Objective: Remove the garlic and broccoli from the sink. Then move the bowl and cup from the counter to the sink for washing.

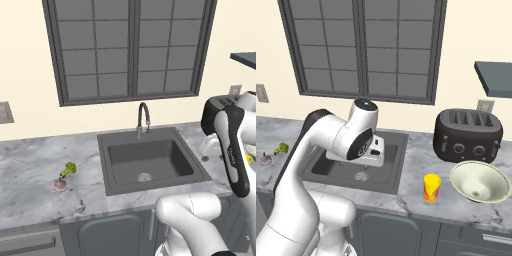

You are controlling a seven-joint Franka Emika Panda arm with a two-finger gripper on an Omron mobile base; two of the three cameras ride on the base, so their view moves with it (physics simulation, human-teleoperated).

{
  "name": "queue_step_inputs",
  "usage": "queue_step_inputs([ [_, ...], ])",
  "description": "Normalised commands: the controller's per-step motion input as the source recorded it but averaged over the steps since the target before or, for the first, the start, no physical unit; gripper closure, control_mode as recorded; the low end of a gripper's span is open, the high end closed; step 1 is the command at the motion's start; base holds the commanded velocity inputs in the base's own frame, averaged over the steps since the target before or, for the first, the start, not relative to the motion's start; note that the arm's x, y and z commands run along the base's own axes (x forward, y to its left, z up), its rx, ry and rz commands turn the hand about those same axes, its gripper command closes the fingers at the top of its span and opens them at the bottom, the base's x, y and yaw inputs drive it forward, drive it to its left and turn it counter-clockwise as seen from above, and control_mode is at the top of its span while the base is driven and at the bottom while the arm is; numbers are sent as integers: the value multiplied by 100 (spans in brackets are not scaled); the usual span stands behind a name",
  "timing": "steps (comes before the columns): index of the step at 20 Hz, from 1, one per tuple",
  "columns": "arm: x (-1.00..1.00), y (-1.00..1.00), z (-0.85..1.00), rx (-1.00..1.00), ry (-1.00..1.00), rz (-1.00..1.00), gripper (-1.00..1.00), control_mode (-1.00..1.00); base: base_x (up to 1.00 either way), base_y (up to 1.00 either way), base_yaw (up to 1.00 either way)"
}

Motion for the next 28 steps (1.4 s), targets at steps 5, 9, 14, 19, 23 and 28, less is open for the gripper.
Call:
queue_step_inputs([
  [5, 0, -31, 5, -6, 0, 0, -100, -100, 0, 0, 0],
  [9, -1, -32, 6, -2, 0, 0, -100, -100, 0, 0, 0],
  [14, -3, -27, 1, -2, 0, -1, -100, -100, 0, 0, 0],
  [19, -3, -23, 0, -2, 0, -3, -100, -100, 0, 0, 0],
  [23, -1, -21, 0, -2, 1, -3, -100, -100, 0, 0, 0],
  [28, -3, -23, 0, -1, 0, -4, -100, -100, 0, 0, 0],
])
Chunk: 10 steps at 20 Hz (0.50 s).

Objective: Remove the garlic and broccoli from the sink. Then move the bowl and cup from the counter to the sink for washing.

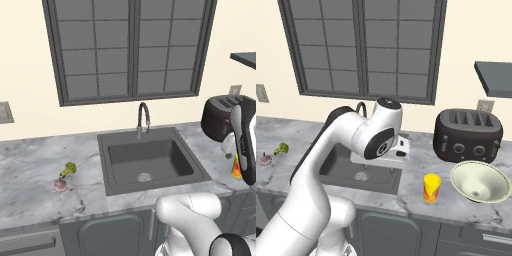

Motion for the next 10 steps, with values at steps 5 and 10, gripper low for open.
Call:
queue_step_inputs([
  [5, -2, -22, 0, -2, 1, -5, -100, -100, 0, 0, 0],
  [10, 0, -22, 0, -3, 2, -5, -100, -100, 0, 0, 0],
])
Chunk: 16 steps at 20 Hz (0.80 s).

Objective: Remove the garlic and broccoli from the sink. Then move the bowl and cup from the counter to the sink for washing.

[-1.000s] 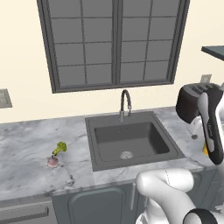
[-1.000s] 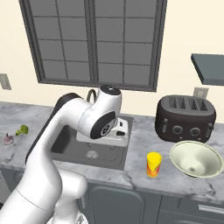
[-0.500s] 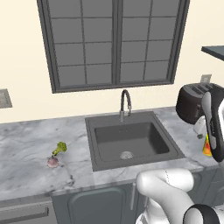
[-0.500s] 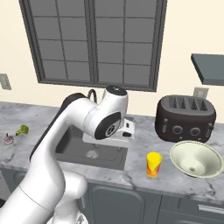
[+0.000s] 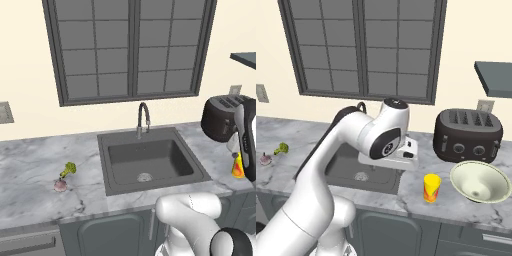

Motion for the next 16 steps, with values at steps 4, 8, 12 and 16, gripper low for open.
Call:
queue_step_inputs([
  [4, 0, -18, 0, -5, 2, -5, -100, -100, 0, 0, 0],
  [8, 0, -16, -3, -9, 2, -5, -100, -100, 0, 0, 0],
  [12, 0, -13, -5, -6, 2, -5, -100, -100, 0, 0, 0],
  [16, 0, -6, -7, -1, 0, -2, -100, -100, 0, 0, 0],
])
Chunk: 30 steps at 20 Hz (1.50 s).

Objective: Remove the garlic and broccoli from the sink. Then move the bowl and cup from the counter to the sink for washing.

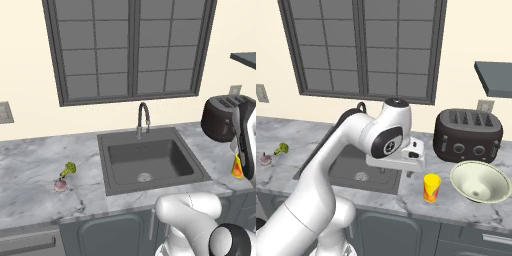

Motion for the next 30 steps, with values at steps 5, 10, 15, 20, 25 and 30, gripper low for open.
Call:
queue_step_inputs([
  [5, 0, -2, -9, 0, 0, 0, -100, -100, 0, 0, 0],
  [10, 0, -1, -10, 0, 0, 0, -100, -100, 0, 0, 0],
  [15, 3, 0, -10, 0, 2, 0, -100, -100, 0, 0, 0],
  [20, 7, -2, -8, 0, 5, 0, -100, -100, 0, 0, 0],
  [25, 7, -9, -4, 0, 5, 0, -100, -100, 0, 0, 0],
  [30, 6, -11, -4, 0, 3, 0, -100, -100, 0, 0, 0],
])
